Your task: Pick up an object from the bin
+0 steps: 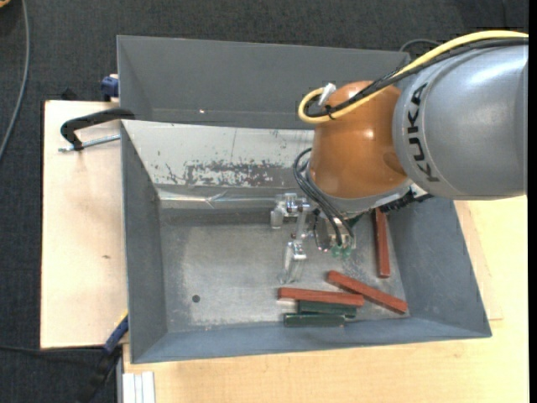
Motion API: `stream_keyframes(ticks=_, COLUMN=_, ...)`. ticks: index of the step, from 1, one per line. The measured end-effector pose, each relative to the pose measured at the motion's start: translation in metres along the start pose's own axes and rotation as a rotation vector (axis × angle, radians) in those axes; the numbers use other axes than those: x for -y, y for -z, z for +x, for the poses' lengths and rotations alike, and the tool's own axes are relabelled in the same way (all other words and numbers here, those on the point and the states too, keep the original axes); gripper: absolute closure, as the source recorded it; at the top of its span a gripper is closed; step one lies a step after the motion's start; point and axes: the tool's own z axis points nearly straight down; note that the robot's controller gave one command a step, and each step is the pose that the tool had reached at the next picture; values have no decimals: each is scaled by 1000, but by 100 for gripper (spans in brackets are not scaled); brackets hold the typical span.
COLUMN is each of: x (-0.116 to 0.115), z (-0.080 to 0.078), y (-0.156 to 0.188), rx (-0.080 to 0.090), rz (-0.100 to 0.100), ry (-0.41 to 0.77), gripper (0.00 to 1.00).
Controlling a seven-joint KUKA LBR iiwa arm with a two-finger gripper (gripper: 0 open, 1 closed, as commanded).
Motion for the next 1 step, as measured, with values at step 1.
stream_keyframes(ticks=1, x=56, z=14, y=-66, rx=7, rz=1, ry=65, gripper=0)
